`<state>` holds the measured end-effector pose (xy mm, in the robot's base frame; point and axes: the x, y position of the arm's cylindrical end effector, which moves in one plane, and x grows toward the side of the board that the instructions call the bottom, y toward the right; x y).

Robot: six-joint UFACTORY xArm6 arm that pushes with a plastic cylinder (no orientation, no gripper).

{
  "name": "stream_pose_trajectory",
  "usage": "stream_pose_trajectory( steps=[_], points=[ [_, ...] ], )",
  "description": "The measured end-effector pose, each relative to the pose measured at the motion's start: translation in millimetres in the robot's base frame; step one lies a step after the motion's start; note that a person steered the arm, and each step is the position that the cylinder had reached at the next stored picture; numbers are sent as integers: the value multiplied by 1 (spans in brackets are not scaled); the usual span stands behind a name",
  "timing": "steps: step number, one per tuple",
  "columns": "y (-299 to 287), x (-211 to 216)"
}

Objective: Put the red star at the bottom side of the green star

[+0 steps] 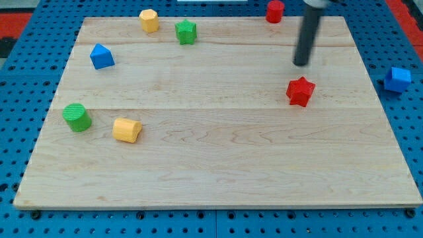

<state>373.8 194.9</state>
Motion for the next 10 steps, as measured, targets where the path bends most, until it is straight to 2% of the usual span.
stream_pose_trajectory(
  steps=[1, 2, 3, 4, 5, 6, 7, 8, 10],
  points=[
    [15, -27],
    [-21, -131],
    [56, -45],
    [90, 2],
    [40, -78],
    [17, -116],
    [16, -20],
    [-7, 44],
    [-172, 44]
  ],
)
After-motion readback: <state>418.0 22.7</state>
